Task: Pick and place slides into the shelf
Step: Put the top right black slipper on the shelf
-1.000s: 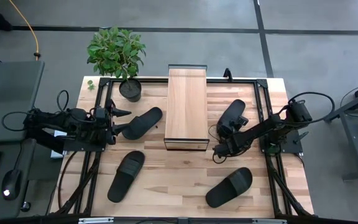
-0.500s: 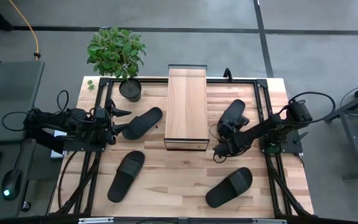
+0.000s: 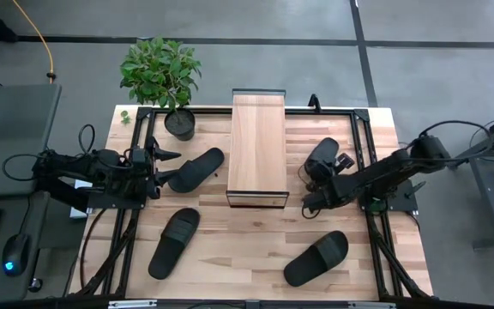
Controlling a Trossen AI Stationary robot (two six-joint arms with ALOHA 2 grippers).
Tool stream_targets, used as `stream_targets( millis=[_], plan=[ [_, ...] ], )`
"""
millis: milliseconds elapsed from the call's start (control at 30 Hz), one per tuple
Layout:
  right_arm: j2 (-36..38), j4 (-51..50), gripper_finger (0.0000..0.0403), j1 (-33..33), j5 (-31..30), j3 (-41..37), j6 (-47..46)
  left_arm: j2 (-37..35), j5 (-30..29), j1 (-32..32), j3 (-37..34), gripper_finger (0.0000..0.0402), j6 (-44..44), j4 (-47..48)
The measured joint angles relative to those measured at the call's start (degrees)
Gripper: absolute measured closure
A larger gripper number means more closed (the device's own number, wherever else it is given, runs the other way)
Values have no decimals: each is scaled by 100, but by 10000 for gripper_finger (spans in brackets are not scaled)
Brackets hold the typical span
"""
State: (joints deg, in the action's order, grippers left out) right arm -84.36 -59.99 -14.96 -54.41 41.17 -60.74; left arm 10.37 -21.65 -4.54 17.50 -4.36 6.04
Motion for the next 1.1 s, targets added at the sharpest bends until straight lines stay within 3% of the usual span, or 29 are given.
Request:
stream_targets(
  millis=[367, 833, 1100],
  plan=[
    [1189, 36, 402, -4, -44, -2, 460, 0, -3, 1, 0, 163, 2, 4],
    [2508, 26, 403, 74, -869, 0, 1174, 0, -7, 2, 2, 163, 2, 11],
    [3180, 703, 403, 74, -1397, 0, 2094, 0, -7, 0, 0, 163, 2, 13]
  ],
)
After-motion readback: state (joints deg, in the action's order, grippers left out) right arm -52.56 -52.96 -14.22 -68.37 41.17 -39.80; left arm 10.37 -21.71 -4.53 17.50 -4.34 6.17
